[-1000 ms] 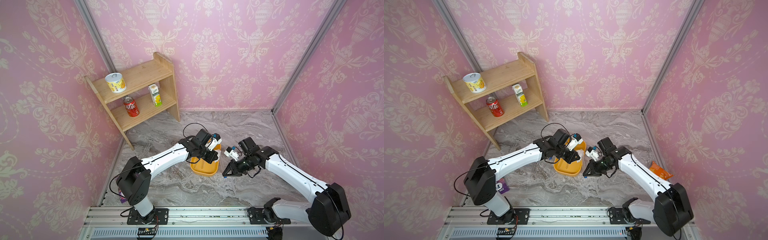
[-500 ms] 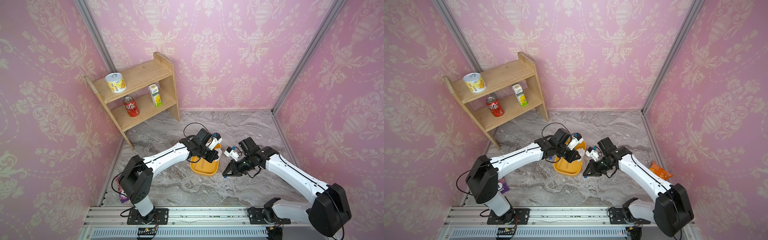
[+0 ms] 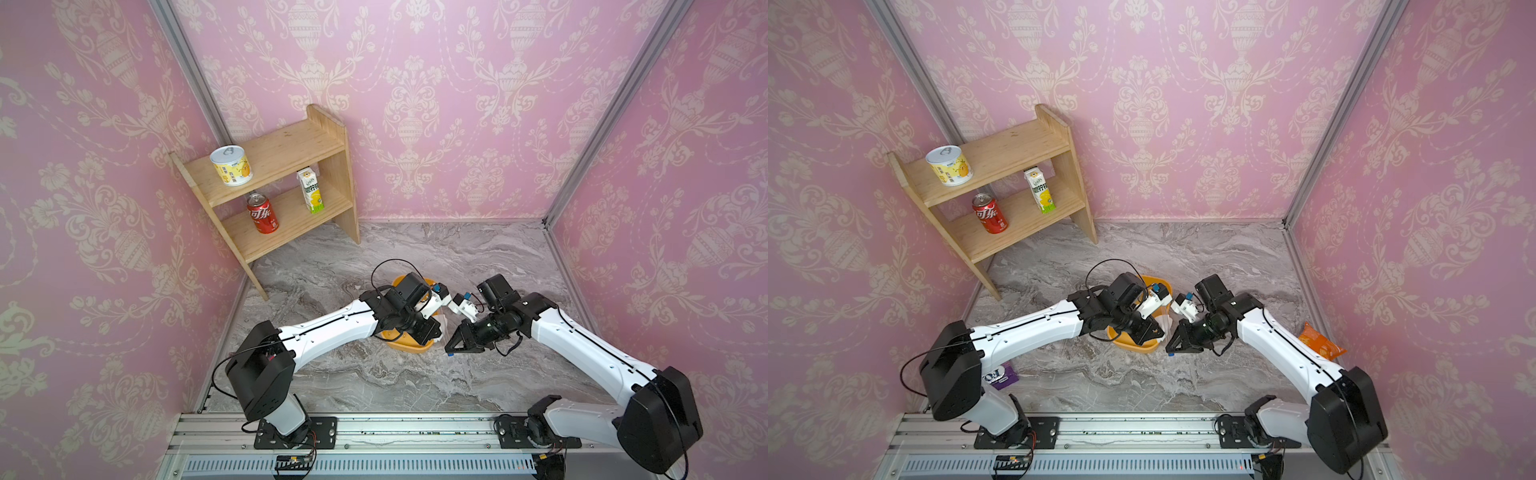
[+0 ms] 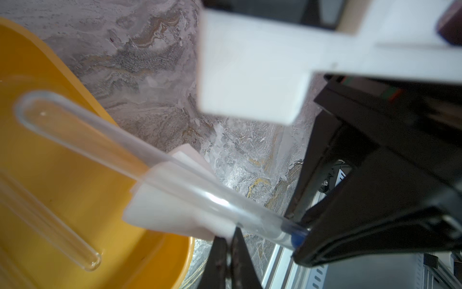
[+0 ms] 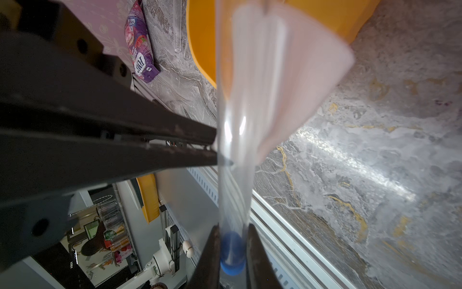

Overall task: Wipe the exteriors of test tubes
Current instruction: Wipe the dirt from the test tube.

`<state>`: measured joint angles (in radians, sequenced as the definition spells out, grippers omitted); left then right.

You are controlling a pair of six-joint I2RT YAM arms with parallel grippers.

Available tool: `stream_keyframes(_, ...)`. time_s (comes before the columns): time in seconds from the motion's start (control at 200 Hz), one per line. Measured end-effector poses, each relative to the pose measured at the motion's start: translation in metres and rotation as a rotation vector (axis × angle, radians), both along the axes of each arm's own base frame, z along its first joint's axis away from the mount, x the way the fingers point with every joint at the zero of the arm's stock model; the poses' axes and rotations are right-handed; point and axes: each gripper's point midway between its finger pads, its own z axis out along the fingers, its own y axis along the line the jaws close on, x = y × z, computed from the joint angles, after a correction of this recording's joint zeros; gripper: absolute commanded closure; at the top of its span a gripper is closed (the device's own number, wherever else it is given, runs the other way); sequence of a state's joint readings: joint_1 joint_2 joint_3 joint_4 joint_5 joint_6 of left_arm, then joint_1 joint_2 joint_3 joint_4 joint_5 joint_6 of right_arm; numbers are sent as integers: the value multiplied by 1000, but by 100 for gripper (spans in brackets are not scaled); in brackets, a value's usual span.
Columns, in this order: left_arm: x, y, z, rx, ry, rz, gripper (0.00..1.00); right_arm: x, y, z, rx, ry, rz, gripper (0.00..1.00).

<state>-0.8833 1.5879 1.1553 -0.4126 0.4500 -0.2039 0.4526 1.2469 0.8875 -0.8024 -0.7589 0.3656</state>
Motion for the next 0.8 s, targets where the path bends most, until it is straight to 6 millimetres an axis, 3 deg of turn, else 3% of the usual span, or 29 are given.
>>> stream_keyframes(0.21,-17,5,1,-9,9,-9,96,0,0,-1,-2,3,0,93)
stream_keyframes(0.53,-17,6,4,-21,2,-6,96,0,0,-2,-3,7,0,93)
stream_keyframes(0.801,4,5,-2,-4,3,36,96,1,-1,-3,-12,2,-3,93)
